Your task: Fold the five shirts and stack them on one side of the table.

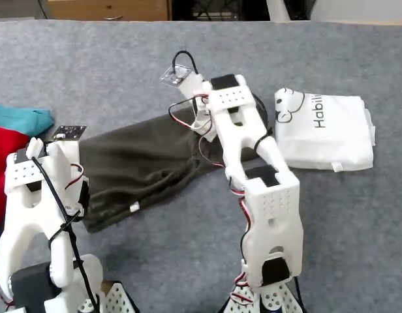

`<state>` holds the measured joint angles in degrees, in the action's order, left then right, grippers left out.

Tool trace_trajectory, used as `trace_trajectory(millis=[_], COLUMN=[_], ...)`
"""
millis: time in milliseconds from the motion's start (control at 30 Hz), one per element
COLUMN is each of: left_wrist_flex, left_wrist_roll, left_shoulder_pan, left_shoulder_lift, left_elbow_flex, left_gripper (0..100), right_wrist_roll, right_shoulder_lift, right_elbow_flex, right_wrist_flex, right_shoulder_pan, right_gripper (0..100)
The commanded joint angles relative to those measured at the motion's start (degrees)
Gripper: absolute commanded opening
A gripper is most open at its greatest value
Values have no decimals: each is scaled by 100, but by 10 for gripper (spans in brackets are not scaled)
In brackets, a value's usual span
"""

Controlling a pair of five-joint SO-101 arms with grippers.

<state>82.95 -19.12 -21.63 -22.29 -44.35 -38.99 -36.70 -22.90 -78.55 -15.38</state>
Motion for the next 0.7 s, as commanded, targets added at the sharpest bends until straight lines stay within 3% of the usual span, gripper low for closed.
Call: trace_trajectory(millis=[0,167,300,400,667], left_wrist_flex=[0,18,158,158,-202], left_wrist_roll=[-35,18,308,334,958], left_shoulder_pan=[-136,-637,-919,-901,-910], left_shoulder_lift=[-185,-114,-114,-105,404], left_elbow_flex=[207,708,1051,1156,1165], left_gripper=[30,43,173,245,257], right_wrist_roll=[9,44,141,123,-747], right_shoulder_lift=[532,989,1648,2466,4119], right_elbow_flex=[-813,-1903,-2185,-1895,-426], right_wrist_flex=[-1046,-2127,-2268,-2268,-2110], right_shoulder_pan=[-53,246,492,527,527], right_gripper=[15,15,15,15,15])
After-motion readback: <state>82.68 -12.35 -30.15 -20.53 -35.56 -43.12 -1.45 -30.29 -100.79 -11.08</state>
